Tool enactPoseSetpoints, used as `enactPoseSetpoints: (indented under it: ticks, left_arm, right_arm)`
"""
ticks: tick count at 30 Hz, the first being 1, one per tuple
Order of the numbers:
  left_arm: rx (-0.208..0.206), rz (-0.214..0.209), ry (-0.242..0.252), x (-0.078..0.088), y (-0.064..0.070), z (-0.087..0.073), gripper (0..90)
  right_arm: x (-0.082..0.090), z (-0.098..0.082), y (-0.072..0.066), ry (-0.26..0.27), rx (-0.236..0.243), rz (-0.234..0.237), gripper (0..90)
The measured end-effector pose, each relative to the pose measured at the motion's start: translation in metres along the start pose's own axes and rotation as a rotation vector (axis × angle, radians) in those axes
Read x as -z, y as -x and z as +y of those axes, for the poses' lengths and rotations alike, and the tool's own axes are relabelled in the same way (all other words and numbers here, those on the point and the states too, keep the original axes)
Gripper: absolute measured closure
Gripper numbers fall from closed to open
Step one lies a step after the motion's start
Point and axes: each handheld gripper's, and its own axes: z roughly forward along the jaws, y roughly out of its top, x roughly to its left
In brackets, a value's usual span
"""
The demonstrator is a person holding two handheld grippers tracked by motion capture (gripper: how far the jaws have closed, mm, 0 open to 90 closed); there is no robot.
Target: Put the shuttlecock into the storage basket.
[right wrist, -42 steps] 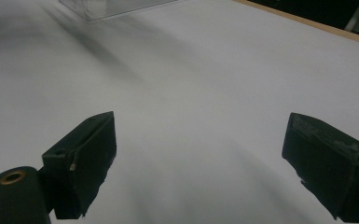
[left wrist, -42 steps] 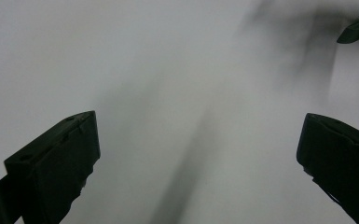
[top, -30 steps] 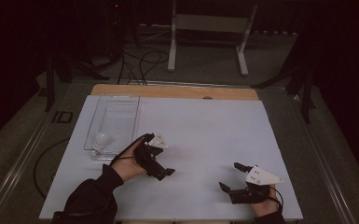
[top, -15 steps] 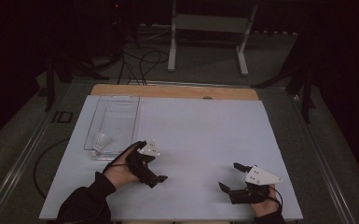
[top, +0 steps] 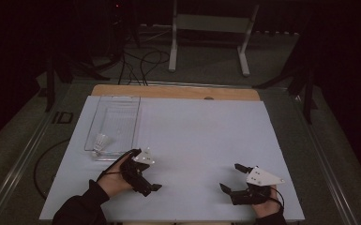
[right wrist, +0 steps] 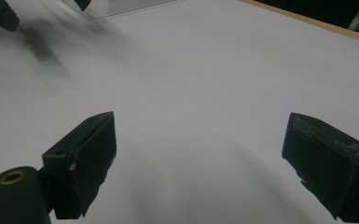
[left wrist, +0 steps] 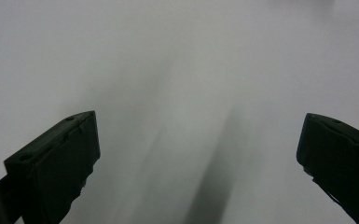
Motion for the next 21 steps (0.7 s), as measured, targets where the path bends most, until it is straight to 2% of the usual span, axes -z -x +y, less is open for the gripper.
enactPoseSetpoints:
  ticks: [3,9,16,18,21]
  left_arm:
    - [-0.005,-0.002,-0.002,0.002,0.001,-0.004,0.1]
    - [0.02,-0.002,0.02,0.007,0.003,-0.016,0.1]
    - [0.05,0.021,0.037,0.014,0.003,-0.032,0.1]
    - [0.046,0.031,0.029,0.016,0.003,-0.036,0.1]
    - [0.062,0.038,0.031,0.018,0.002,-0.042,0.1]
  right_arm:
    - [0.0,0.0,0.0,-0.001,-0.001,0.0,10.1]
    - [-0.001,0.0,0.0,-0.004,-0.001,0.006,10.1]
    - [-0.001,0.0,0.0,-0.004,-0.003,0.005,10.0]
    - [-0.001,0.0,0.0,-0.004,-0.003,0.004,10.0]
    - [-0.001,0.0,0.0,-0.003,-0.002,0.005,10.1]
